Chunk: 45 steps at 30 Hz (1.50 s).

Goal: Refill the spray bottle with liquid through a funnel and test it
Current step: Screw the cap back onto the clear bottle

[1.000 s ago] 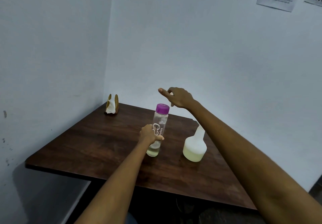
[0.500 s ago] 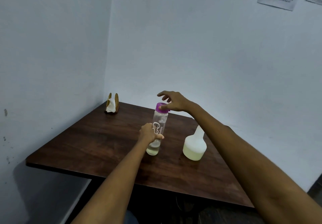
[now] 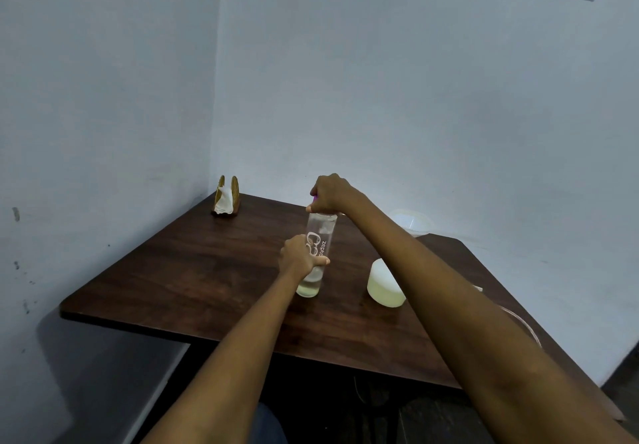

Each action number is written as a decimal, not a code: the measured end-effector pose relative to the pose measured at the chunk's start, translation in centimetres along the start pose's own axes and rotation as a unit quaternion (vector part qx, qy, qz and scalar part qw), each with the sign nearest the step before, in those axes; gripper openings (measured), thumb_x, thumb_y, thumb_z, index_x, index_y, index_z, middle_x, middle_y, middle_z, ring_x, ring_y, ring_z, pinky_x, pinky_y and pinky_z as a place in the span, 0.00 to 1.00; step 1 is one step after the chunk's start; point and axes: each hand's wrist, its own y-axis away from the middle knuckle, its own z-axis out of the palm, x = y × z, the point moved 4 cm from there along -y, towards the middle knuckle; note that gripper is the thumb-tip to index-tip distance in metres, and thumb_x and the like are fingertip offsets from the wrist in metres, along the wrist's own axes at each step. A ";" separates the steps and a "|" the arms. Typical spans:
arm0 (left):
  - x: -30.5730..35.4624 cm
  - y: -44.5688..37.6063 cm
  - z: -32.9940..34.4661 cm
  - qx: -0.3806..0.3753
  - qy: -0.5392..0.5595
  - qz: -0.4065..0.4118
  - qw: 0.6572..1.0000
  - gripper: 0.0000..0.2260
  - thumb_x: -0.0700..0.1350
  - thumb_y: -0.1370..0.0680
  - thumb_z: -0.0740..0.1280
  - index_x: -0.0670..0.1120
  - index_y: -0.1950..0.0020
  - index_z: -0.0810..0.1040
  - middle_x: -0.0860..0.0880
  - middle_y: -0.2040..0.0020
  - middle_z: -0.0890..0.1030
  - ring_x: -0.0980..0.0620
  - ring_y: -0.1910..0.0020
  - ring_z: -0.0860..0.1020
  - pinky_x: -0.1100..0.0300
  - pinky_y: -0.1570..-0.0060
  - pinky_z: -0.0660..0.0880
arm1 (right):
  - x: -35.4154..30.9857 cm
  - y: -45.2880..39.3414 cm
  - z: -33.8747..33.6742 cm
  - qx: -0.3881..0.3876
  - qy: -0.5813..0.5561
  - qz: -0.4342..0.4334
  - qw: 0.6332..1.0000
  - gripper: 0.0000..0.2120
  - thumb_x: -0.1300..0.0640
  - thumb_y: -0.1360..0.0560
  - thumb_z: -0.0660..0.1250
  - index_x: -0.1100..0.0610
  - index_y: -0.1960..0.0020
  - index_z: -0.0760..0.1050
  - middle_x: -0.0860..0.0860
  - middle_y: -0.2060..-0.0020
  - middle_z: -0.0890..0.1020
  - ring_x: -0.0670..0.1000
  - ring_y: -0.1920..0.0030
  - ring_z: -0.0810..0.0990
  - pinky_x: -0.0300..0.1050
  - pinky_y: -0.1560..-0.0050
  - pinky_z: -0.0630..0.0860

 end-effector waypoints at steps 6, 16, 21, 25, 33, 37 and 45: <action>-0.2 0.3 0.3 0.022 0.006 -0.002 1.000 0.21 0.50 0.33 0.77 0.40 0.47 0.76 0.44 0.47 0.81 0.45 0.47 0.78 0.59 0.55 0.68 | -0.1 -0.1 0.1 0.018 -0.023 0.031 0.999 0.18 0.58 0.29 0.68 0.63 0.40 0.76 0.58 0.44 0.80 0.57 0.44 0.79 0.45 0.50 0.75; 0.0 0.7 -0.1 0.009 -0.017 0.003 1.000 0.23 0.52 0.32 0.76 0.40 0.45 0.75 0.44 0.46 0.80 0.45 0.45 0.77 0.58 0.52 0.70 | -0.3 0.7 0.7 0.026 -0.007 0.044 0.999 0.15 0.56 0.27 0.67 0.63 0.43 0.77 0.59 0.46 0.80 0.56 0.50 0.78 0.43 0.58 0.70; 0.4 1.0 -0.5 0.000 -0.010 0.007 1.000 0.22 0.52 0.33 0.76 0.41 0.46 0.76 0.45 0.46 0.81 0.45 0.44 0.78 0.56 0.49 0.71 | 0.3 1.2 1.2 0.034 -0.038 0.043 0.998 0.19 0.55 0.26 0.65 0.61 0.37 0.73 0.58 0.42 0.79 0.58 0.42 0.77 0.45 0.48 0.73; 0.2 1.3 -0.7 -0.007 0.005 -0.010 1.000 0.19 0.53 0.34 0.77 0.47 0.53 0.73 0.46 0.47 0.81 0.46 0.45 0.78 0.57 0.50 0.72 | 1.2 3.0 3.0 0.108 -0.188 0.031 0.976 0.22 0.54 0.24 0.64 0.56 0.31 0.69 0.60 0.40 0.75 0.58 0.40 0.74 0.47 0.41 0.71; -0.1 0.7 -0.3 -0.053 0.045 -0.005 0.998 0.18 0.49 0.31 0.74 0.47 0.44 0.77 0.47 0.46 0.81 0.47 0.46 0.80 0.55 0.47 0.77 | 4.8 6.2 11.0 0.064 -0.396 0.100 0.911 0.26 0.48 0.30 0.72 0.59 0.37 0.71 0.49 0.51 0.80 0.44 0.53 0.79 0.36 0.51 0.77; -0.2 -1.6 -1.2 -0.097 0.031 0.020 0.995 0.22 0.44 0.34 0.76 0.46 0.41 0.76 0.47 0.45 0.81 0.48 0.46 0.80 0.53 0.45 0.78 | 4.2 2.7 10.7 0.082 -0.411 0.061 0.906 0.20 0.55 0.31 0.74 0.58 0.42 0.73 0.50 0.52 0.81 0.48 0.51 0.81 0.39 0.49 0.77; -2.7 -10.9 -3.6 -0.066 0.054 0.056 0.995 0.27 0.41 0.28 0.72 0.44 0.32 0.68 0.46 0.38 0.78 0.49 0.39 0.77 0.54 0.38 0.74 | 3.6 -9.7 11.3 0.079 -0.458 0.052 0.884 0.22 0.59 0.31 0.74 0.62 0.41 0.70 0.53 0.50 0.80 0.50 0.51 0.81 0.41 0.48 0.78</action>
